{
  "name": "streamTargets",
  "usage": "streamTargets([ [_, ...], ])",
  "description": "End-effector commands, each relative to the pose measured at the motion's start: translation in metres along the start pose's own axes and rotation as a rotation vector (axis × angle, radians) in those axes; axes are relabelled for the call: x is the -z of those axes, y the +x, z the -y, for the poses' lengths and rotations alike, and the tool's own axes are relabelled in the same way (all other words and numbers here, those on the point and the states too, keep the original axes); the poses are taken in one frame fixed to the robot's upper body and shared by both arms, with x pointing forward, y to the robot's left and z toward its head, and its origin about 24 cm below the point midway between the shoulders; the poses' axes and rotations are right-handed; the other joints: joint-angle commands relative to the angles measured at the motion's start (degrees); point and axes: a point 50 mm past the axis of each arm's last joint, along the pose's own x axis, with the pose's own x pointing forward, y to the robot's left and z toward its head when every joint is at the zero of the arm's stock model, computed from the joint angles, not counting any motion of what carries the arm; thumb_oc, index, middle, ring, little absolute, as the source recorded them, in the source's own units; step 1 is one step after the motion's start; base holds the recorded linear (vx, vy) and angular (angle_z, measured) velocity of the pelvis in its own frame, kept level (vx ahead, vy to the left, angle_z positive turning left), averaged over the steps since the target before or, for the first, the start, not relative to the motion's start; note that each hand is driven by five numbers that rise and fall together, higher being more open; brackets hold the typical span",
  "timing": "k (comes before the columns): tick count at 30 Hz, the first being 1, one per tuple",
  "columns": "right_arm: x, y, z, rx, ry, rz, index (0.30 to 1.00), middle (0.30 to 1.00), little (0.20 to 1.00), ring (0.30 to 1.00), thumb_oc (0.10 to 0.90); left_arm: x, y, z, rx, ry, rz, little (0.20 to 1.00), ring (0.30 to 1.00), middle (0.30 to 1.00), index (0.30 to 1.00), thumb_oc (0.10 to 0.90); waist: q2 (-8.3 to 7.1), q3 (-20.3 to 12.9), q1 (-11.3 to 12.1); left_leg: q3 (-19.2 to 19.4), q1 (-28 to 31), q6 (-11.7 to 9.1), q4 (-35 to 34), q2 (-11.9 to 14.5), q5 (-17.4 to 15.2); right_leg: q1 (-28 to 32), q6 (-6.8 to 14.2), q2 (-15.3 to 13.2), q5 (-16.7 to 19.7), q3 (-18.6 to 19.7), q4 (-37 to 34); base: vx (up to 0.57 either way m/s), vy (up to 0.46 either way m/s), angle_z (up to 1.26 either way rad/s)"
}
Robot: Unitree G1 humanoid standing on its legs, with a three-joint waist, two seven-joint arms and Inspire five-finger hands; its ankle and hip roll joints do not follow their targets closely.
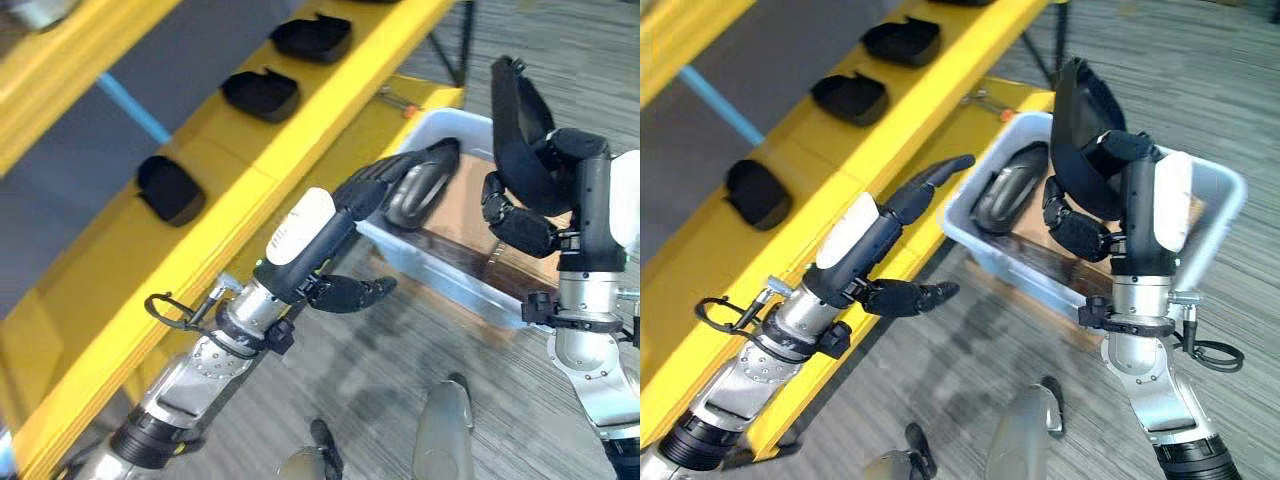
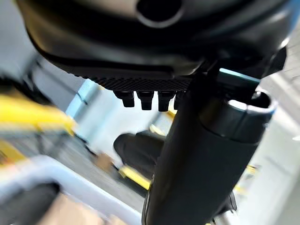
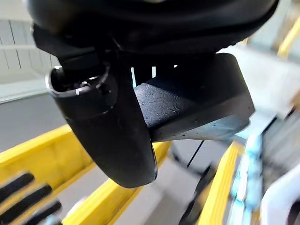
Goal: Move parts from the plastic box to the shelf.
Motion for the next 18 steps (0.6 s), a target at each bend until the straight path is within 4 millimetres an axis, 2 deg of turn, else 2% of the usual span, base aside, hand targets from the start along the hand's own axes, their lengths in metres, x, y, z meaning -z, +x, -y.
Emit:
streamTargets([
  [1, -0.054, 0.036, 0.02, 0.123, 0.063, 0.364, 0.3, 0.3, 0.3, 0.3, 0.4, -0.032, 0.0, -0.042, -0.293, 0.065, 0.206, 1.0, 1.0, 1.0, 1.0, 0.9, 0.9, -6.04, -0.18, -3.39, 5.14, -2.08, -2.5, 7.11, 8.53, 7.72, -4.02, 4.31, -2.71, -7.16, -5.62, -0.05, 0.321, 0.28],
  [4, -0.049, 0.032, 0.013, 0.121, 0.061, 0.326, 0.3, 0.3, 0.3, 0.3, 0.4, -0.029, -0.017, -0.047, -0.294, 0.068, 0.159, 1.0, 1.0, 1.0, 1.0, 0.9, 0.56, -7.25, 2.84, -2.86, 5.78, -1.21, -3.76, 4.3, 3.08, 13.49, -1.2, 1.27, 2.51, -10.43, -13.65, -0.03, 0.298, 0.46],
  [6, -0.049, 0.032, 0.013, 0.129, 0.059, 0.323, 0.3, 0.3, 0.3, 0.3, 0.4, -0.029, -0.021, -0.048, -0.292, 0.078, 0.15, 1.0, 1.0, 1.0, 1.0, 0.9, 0.22, -7.62, 3.74, -2.43, 5.99, -1.0, -4.4, 3.72, 1.57, 14.93, -0.46, 0.67, 3.86, -11.61, -15.76, 0.0, 0.071, 0.34],
  [7, -0.048, 0.029, 0.013, 0.147, 0.065, 0.292, 0.3, 0.3, 0.3, 0.3, 0.4, -0.029, -0.03, -0.051, -0.259, 0.086, 0.134, 1.0, 1.0, 1.0, 1.0, 0.9, -1.0, -8.45, 5.57, -2.15, 6.31, -0.51, -5.25, 2.65, -0.98, 17.98, 1.33, -0.51, 6.51, -13.57, -19.94, -0.01, 0.067, 0.48],
  [8, -0.048, 0.026, 0.012, 0.155, 0.066, 0.275, 0.3, 0.3, 0.3, 0.3, 0.4, -0.029, -0.036, -0.054, -0.241, 0.113, 0.108, 1.0, 1.0, 1.0, 1.0, 0.9, -2.17, -9.1, 6.79, -2.74, 5.81, 0.08, -5.39, 1.91, -1.75, 19.58, 2.19, -1.07, 8.85, -14.33, -22.76, 0.01, -0.002, 0.49],
  [9, -0.047, 0.025, 0.012, 0.172, 0.056, 0.26, 0.3, 0.3, 0.3, 0.3, 0.4, -0.029, -0.038, -0.055, -0.226, 0.109, 0.113, 1.0, 1.0, 1.0, 1.0, 0.9, -2.79, -9.46, 7.02, -3.77, 5.75, 0.28, -5.63, 1.41, -2.31, 20.29, 2.69, -0.78, 9.28, -13.29, -24.19, -0.01, -0.071, 0.62],
  [10, -0.045, 0.021, 0.013, 0.202, 0.03, 0.237, 0.3, 0.3, 0.3, 0.3, 0.4, -0.031, -0.039, -0.057, -0.2, 0.094, 0.129, 1.0, 1.0, 1.0, 1.0, 0.9, -3.75, -10.24, 7.01, -5.98, 5.22, 0.76, -6.5, 0.7, -2.14, 20.61, 2.98, 0.89, 9.98, -10.14, -26.33, 0.03, -0.107, 0.61],
  [12, -0.043, 0.018, 0.014, 0.231, 0.002, 0.211, 0.3, 0.3, 0.3, 0.3, 0.4, -0.032, -0.038, -0.056, -0.162, 0.075, 0.156, 1.0, 1.0, 1.0, 1.0, 0.9, -4.38, -10.86, 6.52, -8.0, 5.14, 1.06, -7.34, 0.12, -2.3, 20.91, 3.2, 2.83, 9.2, -6.85, -26.88, 0.02, -0.087, 1.03],
  [13, -0.04, 0.013, 0.015, 0.248, -0.018, 0.188, 0.3, 0.3, 0.3, 0.3, 0.4, -0.032, -0.035, -0.056, -0.13, 0.052, 0.172, 1.0, 1.0, 1.0, 1.0, 0.9, -5.29, -11.44, 5.96, -10.59, 4.31, 1.36, -7.76, -0.73, -2.3, 20.91, 3.21, 5.14, 8.93, -3.77, -27.55, 0.03, -0.078, 1.39],
  [16, -0.041, 0.009, 0.016, 0.232, -0.01, 0.21, 0.3, 0.3, 0.3, 0.3, 0.4, -0.029, -0.032, -0.06, -0.159, 0.06, 0.139, 1.0, 1.0, 1.0, 1.0, 0.9, -6.54, -11.72, 6.5, -13.49, 3.16, 1.76, -8.16, -1.5, -2.16, 20.48, 3.36, 6.31, 9.03, -2.97, -28.37, 0.04, -0.04, 1.18],
  [18, -0.043, 0.009, 0.015, 0.221, -0.012, 0.232, 0.3, 0.3, 0.3, 0.3, 0.4, -0.027, -0.033, -0.062, -0.174, 0.056, 0.116, 1.0, 1.0, 1.0, 1.0, 0.9, -6.85, -11.54, 6.99, -13.95, 2.87, 1.65, -8.52, -1.28, -1.94, 20.41, 3.58, 6.62, 8.47, -3.03, -28.4, 0.01, -0.007, 0.62],
])
